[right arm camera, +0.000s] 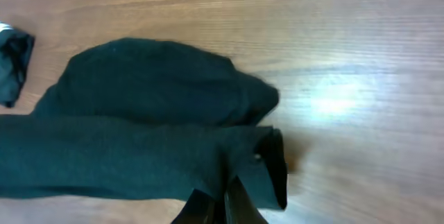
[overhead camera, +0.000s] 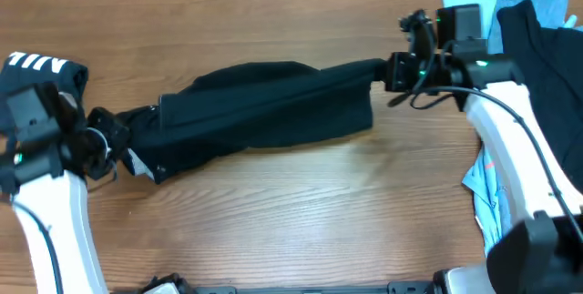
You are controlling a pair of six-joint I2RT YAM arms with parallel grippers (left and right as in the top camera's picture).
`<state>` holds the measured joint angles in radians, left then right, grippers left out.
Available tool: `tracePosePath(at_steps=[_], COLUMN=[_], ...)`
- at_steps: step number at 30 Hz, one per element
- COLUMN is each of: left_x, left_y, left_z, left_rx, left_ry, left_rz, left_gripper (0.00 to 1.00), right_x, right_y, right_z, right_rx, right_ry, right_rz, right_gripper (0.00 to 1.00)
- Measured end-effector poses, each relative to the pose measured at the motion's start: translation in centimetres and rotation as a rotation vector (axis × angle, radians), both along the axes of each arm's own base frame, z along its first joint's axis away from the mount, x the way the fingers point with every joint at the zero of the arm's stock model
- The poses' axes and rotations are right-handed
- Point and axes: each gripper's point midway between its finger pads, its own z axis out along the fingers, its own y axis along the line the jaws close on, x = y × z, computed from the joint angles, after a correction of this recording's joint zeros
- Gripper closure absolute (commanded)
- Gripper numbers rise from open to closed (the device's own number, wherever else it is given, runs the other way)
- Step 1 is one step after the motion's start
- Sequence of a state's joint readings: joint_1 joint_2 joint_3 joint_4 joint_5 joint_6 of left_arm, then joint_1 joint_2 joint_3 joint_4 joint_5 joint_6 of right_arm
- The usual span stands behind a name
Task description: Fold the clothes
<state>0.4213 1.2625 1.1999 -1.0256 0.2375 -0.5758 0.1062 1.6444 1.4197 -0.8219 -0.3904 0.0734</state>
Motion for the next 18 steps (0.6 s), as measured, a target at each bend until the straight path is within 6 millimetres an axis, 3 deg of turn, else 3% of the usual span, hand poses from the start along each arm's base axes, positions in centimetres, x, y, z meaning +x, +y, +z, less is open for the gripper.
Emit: tracePosePath(at_steps=[4,9,10,11,12,14,15,18], left_x=[3.1,4.7,5.1,5.5,6.5,7.6,8.7,10.3], left_y=[1.8,2.8,3.0,3.2,3.8,5.6,6.2,6.4], left_z=[-5.0,-10.6,-11.2,-11.6,-11.9,-12.3,-12.1,-11.2], left_rx=[-0.018,-0.052,-0.051,-0.048,-0.027,0.018,0.040,0.061], left_ry=[0.095,0.203,0.205,0.198,0.171,0.133,0.087,0.007], left_rz=[0.012,0.020,0.021,0.022,0.021,0.042,0.038,-0.006], left_gripper=[0.96,0.96,0.83,0.52,0.37,0.21,0.15,0.12], right_x=[3.7,7.3,7.8,8.6,9.7,11.6,12.0,11.6], right_y=[2.2,4.1,4.5,4.8,4.6,2.6,1.4,0.8], right_z=[-2.4,-4.3,-4.5,-4.3,-4.4,-5.1,-6.1,-7.4], right_rx=[-0.037,-0.038,-0.037,-0.030,-0.047,-0.087,-0.111,-0.139], right_ry=[-0.080,-0.174,-0.192,-0.226,-0.264,-0.297,-0.280,-0.236], right_rz=[0.026,0.042,0.046,0.047,0.025,-0.045,-0.075,-0.086], right_gripper=[0.96,0.96,0.88,0.65,0.60,0.50,0.51,0.51])
